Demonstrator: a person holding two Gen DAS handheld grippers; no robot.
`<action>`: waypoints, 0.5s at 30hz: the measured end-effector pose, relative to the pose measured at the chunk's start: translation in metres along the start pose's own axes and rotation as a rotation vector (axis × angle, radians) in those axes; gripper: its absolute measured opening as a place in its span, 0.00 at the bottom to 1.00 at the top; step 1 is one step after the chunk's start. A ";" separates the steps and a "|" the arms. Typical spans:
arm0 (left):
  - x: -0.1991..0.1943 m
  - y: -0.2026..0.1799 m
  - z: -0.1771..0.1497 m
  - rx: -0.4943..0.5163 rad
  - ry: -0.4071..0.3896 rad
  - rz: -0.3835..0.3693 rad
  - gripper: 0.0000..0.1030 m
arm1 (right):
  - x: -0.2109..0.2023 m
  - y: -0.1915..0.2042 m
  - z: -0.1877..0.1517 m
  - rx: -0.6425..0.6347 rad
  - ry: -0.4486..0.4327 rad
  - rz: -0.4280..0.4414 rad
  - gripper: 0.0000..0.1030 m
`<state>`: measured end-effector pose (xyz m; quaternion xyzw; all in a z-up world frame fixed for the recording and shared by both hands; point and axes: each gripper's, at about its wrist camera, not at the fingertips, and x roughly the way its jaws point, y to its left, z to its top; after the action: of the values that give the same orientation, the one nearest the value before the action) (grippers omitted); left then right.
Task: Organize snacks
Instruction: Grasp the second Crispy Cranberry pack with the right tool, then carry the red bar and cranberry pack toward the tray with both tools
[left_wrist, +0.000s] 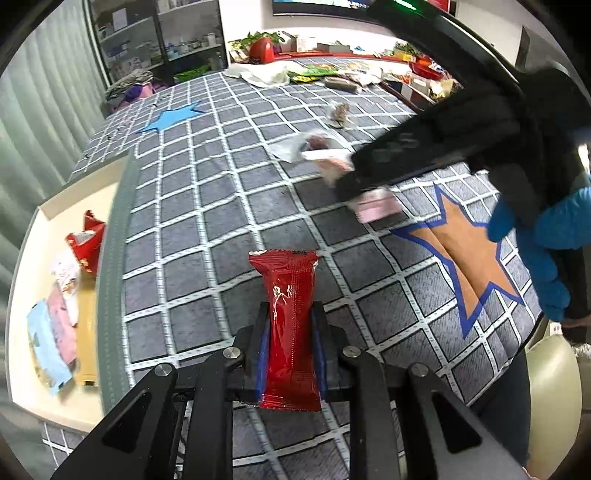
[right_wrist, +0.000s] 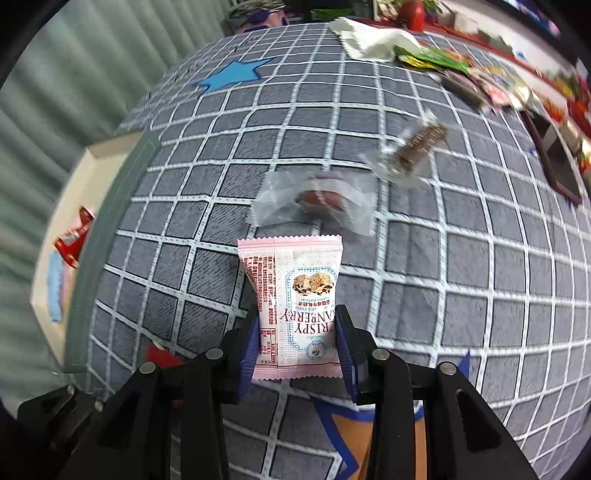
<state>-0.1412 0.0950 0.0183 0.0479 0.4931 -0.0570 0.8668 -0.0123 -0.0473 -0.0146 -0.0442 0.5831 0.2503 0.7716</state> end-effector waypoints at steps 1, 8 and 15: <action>-0.004 0.001 0.000 -0.007 -0.006 0.002 0.21 | -0.005 -0.004 -0.002 0.011 -0.005 0.007 0.39; -0.029 0.010 0.000 -0.047 -0.052 0.001 0.21 | -0.024 -0.020 0.003 0.057 -0.026 0.065 0.39; -0.042 0.026 0.003 -0.072 -0.087 0.004 0.21 | -0.035 -0.014 0.009 0.057 -0.041 0.074 0.39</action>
<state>-0.1565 0.1222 0.0569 0.0152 0.4565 -0.0397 0.8887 -0.0053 -0.0676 0.0174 0.0044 0.5752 0.2629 0.7746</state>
